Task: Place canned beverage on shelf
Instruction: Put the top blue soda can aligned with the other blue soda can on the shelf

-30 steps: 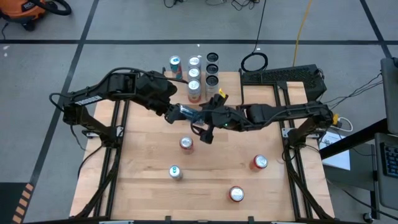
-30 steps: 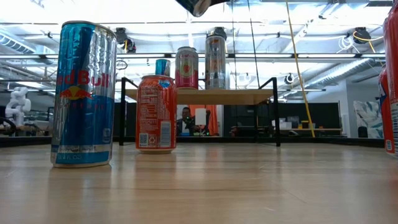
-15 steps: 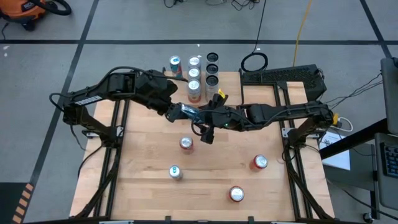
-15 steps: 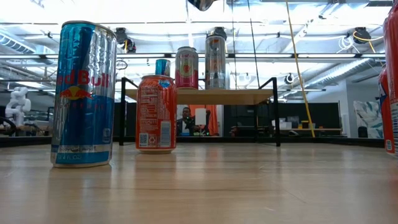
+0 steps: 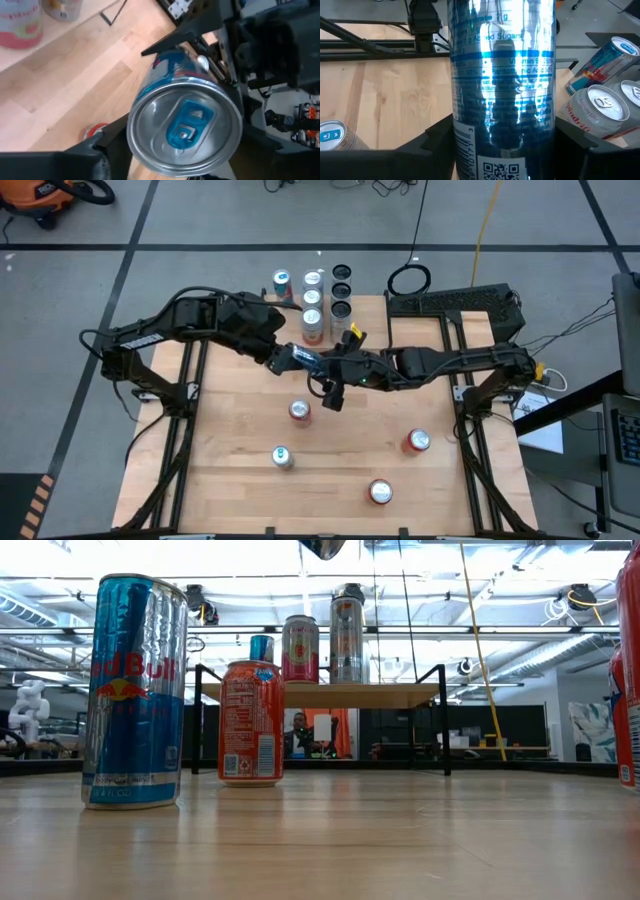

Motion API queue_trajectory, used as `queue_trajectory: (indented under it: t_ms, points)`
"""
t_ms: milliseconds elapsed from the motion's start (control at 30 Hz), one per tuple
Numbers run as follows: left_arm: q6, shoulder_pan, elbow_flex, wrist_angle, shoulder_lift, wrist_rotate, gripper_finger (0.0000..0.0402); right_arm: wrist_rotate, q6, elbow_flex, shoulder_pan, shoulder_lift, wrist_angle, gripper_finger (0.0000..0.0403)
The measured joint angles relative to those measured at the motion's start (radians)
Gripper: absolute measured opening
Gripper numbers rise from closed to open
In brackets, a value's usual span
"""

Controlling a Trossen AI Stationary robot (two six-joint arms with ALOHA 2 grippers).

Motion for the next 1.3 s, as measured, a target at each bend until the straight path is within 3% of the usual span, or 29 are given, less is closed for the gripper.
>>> queue_trajectory:
  t_ms: [233,533,867,1300]
  points:
    - [0.026,0.001,0.0,0.021,-0.001,-0.046,0.0337,-0.049,0.044,0.0,0.001,0.0,0.017,0.022]
    - [0.166,0.004,0.0,0.08,-0.031,-0.107,0.0344,-0.234,0.169,0.0,-0.005,-0.005,0.02,0.0221]
    - [0.377,0.005,0.0,0.266,-0.11,-0.081,0.0345,-0.584,0.314,0.0,-0.069,-0.04,0.019,0.0221]
    - [0.633,-0.015,0.0,0.273,-0.13,0.017,0.0345,-1.122,0.433,0.0,-0.197,-0.058,0.068,0.0221]
